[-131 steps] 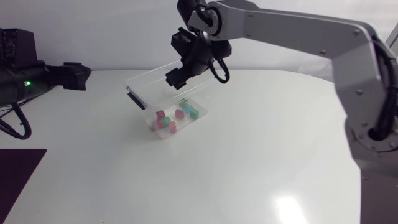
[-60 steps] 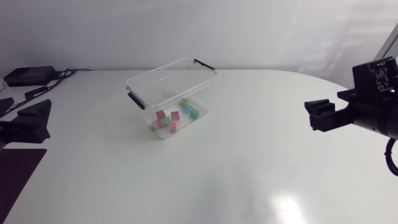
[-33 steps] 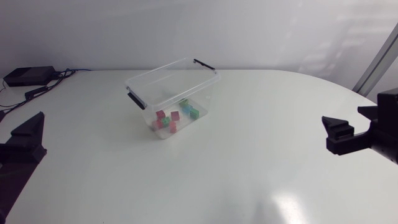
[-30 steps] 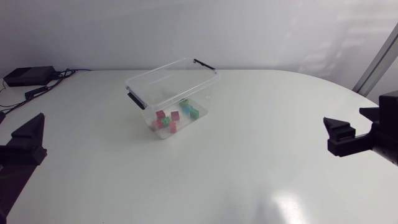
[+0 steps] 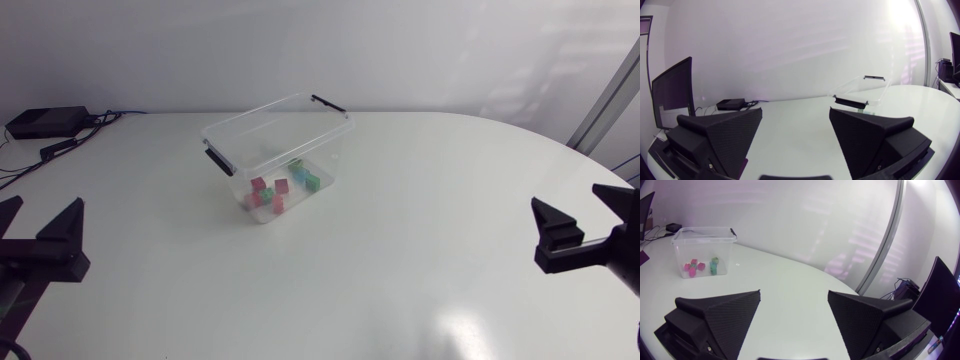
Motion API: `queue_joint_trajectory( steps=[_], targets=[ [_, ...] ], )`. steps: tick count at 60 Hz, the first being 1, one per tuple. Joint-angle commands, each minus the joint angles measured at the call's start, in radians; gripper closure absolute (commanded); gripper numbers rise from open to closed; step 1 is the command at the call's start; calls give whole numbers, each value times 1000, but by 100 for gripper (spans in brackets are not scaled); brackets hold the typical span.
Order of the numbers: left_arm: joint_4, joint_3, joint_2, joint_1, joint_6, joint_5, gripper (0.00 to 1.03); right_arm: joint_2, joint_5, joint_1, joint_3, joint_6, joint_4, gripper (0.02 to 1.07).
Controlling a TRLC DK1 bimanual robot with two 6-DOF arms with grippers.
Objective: Place the duplo bricks in the container
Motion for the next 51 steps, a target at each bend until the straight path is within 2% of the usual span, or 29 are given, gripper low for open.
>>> queue_joint_trajectory(
  steps=[1, 41, 51],
  targets=[
    [29, -44, -14, -14, -27, 4, 10, -38, -9, -9, -59, 43, 37, 10],
    [196, -252, -63, -97, -152, 16, 10, -307, -74, -29, -408, 265, 306, 10],
    [198, -254, -63, -97, -154, 16, 10, -310, -75, -30, -412, 267, 309, 10]
  ],
)
